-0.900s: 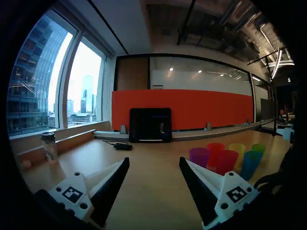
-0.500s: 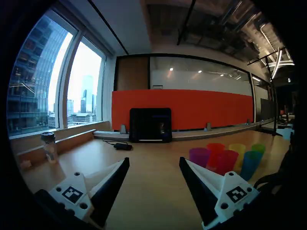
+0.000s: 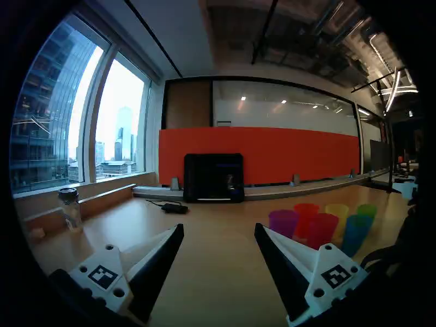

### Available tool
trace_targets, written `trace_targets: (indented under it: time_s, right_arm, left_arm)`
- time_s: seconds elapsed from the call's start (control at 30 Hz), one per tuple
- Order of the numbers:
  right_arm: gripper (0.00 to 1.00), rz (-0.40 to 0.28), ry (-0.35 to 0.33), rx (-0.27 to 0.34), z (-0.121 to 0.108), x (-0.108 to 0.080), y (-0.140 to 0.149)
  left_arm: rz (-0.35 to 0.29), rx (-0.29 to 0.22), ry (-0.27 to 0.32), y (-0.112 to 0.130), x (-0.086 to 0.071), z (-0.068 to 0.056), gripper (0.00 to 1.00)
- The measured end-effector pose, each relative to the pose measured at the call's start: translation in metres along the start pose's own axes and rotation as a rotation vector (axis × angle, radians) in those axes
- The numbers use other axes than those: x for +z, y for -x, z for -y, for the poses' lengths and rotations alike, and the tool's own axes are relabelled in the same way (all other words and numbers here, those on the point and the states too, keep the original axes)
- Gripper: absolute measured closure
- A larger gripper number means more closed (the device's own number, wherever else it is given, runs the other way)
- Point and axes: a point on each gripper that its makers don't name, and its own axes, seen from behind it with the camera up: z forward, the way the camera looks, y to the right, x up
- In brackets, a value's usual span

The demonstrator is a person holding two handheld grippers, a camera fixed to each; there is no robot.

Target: Pour water

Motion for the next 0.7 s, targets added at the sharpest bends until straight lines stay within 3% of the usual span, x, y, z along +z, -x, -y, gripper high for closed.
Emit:
trace_targets:
  time_s: [0.7]
  right_arm:
    - [0.00, 0.007, -0.003, 0.002, -0.0006, -0.0003, 0.0008]
  left_arm:
    - [0.003, 0.001, 0.000, -0.0001, -0.0003, -0.0001, 0.04]
